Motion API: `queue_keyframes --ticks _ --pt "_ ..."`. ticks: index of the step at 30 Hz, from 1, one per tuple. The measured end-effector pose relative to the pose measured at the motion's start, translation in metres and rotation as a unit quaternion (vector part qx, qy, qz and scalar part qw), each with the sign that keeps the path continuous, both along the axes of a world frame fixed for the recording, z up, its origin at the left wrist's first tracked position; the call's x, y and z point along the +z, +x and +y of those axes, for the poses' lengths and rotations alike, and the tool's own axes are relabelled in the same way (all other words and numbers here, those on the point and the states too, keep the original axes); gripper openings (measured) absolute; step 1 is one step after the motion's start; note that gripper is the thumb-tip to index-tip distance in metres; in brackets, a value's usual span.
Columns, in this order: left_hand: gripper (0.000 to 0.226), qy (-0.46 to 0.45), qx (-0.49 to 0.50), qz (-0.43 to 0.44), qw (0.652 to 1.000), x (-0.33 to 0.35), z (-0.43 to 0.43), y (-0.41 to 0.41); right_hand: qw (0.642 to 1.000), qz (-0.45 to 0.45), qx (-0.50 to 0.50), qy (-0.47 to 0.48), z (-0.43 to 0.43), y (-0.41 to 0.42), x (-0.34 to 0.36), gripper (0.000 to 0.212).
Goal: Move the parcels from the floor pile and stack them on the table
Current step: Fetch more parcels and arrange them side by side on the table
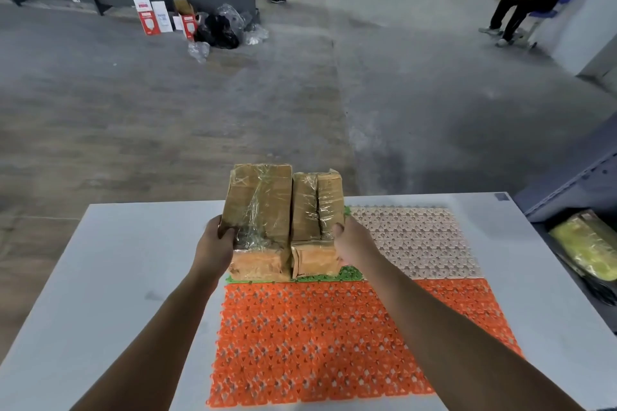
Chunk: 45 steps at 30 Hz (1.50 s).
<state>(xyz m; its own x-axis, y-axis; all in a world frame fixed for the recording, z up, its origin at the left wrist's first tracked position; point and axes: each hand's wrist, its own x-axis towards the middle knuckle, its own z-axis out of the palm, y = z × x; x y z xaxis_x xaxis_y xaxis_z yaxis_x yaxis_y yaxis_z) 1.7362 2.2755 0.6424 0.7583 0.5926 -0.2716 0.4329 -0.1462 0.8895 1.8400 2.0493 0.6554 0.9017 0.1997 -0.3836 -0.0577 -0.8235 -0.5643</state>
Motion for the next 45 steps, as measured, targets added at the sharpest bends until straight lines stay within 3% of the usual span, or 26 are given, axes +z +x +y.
queue_keyframes --ticks 3,5,7,9,13,15,27,31,33,39,43,45 --pt "0.036 0.015 -0.004 0.033 0.999 0.008 0.001 0.004 1.000 0.000 -0.016 -0.004 0.001 -0.001 0.000 0.028" --pt "0.046 0.146 -0.008 0.051 0.988 0.015 -0.002 0.004 1.000 0.004 -0.021 0.000 0.000 -0.002 0.001 0.032" --pt "0.050 0.321 -0.085 0.020 0.943 0.020 -0.011 0.004 1.000 0.016 -0.015 0.003 0.000 -0.004 0.001 0.036" --pt "0.056 0.421 -0.204 0.019 0.884 0.021 -0.025 0.008 1.000 0.024 -0.012 0.011 0.001 -0.005 0.000 0.040" --pt "0.056 0.521 -0.342 0.076 0.779 0.013 -0.058 0.013 0.999 0.035 -0.013 0.033 0.002 -0.006 0.000 0.045" --pt "0.057 0.536 -0.348 0.100 0.762 0.009 -0.061 0.014 0.998 0.041 -0.008 0.037 0.000 -0.008 -0.001 0.044" --pt "0.063 0.508 -0.349 0.085 0.783 0.010 -0.056 0.013 0.999 0.037 0.000 0.014 -0.001 -0.004 0.006 0.039" --pt "0.075 0.456 -0.288 0.062 0.840 0.009 -0.057 0.011 0.999 0.039 0.012 0.008 -0.003 -0.004 0.006 0.034" --pt "0.076 0.438 -0.281 0.072 0.851 0.010 -0.058 0.013 0.999 0.033 0.012 0.008 -0.003 -0.005 0.005 0.029" --pt "0.051 0.414 -0.278 0.041 0.866 0.019 -0.052 0.011 1.000 0.004 -0.020 0.004 -0.008 -0.005 0.003 0.019" --pt "0.048 0.358 -0.183 -0.007 0.915 0.025 -0.034 0.007 0.999 0.001 -0.048 -0.001 -0.019 0.001 0.000 0.023" --pt "0.045 0.278 -0.120 -0.057 0.951 0.031 -0.027 0.002 0.998 0.011 -0.060 0.011 -0.022 0.004 -0.001 0.027"
